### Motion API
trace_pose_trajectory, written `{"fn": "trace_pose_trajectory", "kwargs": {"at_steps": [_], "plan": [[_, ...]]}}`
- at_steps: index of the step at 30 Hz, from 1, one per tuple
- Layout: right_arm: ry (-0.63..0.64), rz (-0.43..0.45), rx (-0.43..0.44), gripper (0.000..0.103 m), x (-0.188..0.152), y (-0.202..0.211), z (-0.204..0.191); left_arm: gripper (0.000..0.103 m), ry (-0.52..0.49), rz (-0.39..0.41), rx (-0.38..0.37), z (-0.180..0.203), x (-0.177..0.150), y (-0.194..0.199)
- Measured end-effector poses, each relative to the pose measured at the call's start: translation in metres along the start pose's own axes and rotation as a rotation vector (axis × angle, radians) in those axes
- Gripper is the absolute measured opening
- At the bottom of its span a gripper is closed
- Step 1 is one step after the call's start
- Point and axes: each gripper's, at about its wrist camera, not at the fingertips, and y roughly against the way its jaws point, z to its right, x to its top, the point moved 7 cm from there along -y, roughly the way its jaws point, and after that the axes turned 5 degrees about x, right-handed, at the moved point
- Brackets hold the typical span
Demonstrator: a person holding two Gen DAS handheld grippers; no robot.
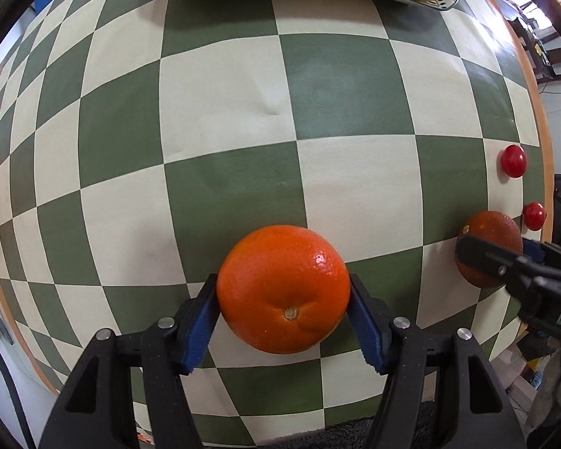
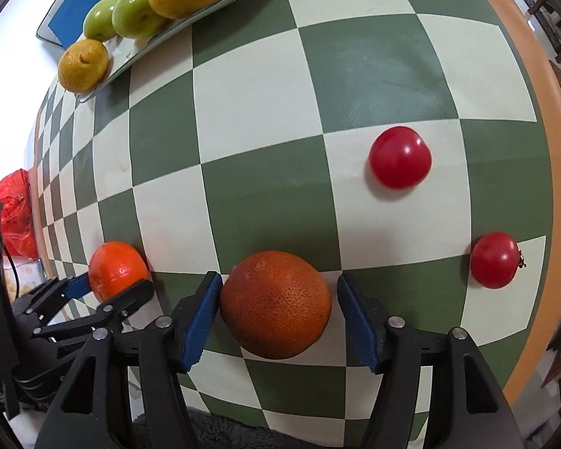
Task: Organize fruits
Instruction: 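Grasp the tangerine with the left tool while the right tool grasps the dark red-brown orange, then carry both fruits onto the plate and open both tools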
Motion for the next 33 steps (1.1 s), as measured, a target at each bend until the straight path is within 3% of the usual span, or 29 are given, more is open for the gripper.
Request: {"fn": "trace_pose_trajectory", "kwargs": {"at_steps": [2,4,8,12,16,20,26,29,33], "plan": [[0.015,0.011,-0.007,0.066,-0.001,0.0,-0.001,0.062,0.005,0.005,0.002,0.001,-0.004,0.001],[0.027,0.025,0.006,0.058,-0.001,0.002,-0.004,0.062,0.01,0.015,0.001,-0.001,-0.003,0.004],[0.044,0.046,-0.004,0.058,0.006,0.007,-0.013,0.062,0.028,0.055,-0.011,-0.013,-0.015,0.021],[0.05,0.071,0.057,0.058,0.023,0.026,-0.032,0.062,0.083,0.111,-0.087,-0.028,0.0,0.061],[0.063,0.137,0.156,0.058,0.065,0.066,-0.07,0.062,0.132,0.203,-0.141,-0.05,0.046,0.117],[0.114,0.194,0.202,0.058,0.131,0.096,-0.116,0.062,0.196,0.251,-0.174,-0.096,0.123,0.153],[0.176,0.199,0.14,0.058,0.235,0.098,-0.161,0.062,0.293,0.142,-0.206,-0.132,0.213,0.12],[0.179,0.142,0.098,0.058,0.27,0.081,-0.166,0.062,0.34,0.052,-0.259,-0.134,0.223,0.091],[0.2,0.095,0.074,0.059,0.285,0.063,-0.165,0.063,0.323,0.018,-0.249,-0.128,0.23,0.074]]}}
